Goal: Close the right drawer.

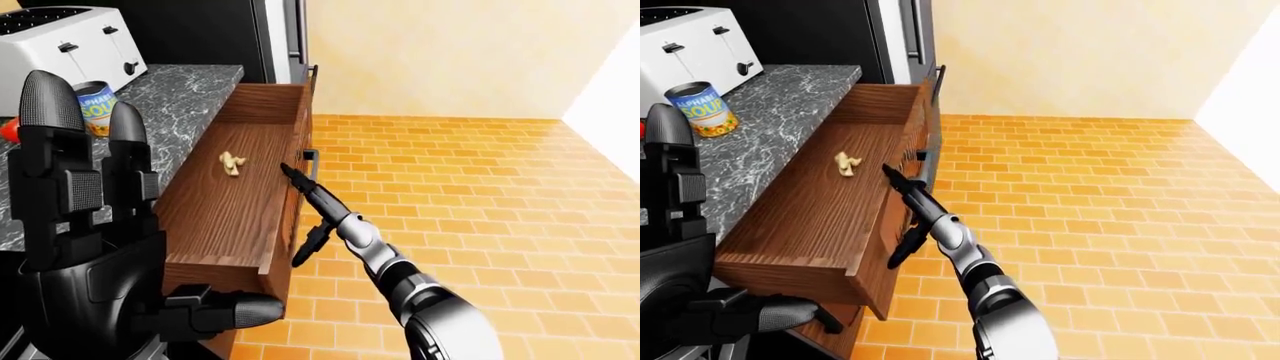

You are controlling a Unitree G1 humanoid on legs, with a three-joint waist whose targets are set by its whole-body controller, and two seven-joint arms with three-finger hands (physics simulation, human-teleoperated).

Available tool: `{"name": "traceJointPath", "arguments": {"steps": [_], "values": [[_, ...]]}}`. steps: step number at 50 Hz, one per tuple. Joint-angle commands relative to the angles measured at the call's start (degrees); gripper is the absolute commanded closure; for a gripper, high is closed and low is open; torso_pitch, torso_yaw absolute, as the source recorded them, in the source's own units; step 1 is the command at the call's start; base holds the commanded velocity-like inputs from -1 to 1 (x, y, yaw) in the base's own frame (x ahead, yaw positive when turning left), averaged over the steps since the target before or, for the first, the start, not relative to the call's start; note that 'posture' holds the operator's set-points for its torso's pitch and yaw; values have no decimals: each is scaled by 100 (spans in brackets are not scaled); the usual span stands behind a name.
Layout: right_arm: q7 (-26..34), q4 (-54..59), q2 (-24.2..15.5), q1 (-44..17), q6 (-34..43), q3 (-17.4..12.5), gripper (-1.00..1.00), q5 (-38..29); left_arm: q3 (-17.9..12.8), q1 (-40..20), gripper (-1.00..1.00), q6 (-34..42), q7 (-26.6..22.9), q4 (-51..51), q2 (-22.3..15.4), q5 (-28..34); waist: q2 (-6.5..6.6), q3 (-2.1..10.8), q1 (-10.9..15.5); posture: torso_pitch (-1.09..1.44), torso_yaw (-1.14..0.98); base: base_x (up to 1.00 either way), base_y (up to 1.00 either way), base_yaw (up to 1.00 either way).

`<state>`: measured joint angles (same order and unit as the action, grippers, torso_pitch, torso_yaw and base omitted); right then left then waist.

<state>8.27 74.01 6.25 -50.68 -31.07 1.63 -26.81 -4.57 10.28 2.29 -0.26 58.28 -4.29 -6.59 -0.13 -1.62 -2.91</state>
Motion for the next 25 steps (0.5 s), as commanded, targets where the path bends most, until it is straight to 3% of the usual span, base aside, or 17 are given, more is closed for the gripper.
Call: {"name": "traceJointPath", "arguments": {"steps": [1, 25], "values": [[399, -192, 241, -221, -403, 198, -100, -173, -12, -50, -100, -120, 20, 171, -24, -9, 28, 108, 77, 0, 0, 0, 0, 0], [542, 53, 487, -551, -254, 145, -100, -321, -89, -78, -100, -98, 27, 171, -43, -76, 56, 111, 89, 0, 0, 0, 0, 0]]}}
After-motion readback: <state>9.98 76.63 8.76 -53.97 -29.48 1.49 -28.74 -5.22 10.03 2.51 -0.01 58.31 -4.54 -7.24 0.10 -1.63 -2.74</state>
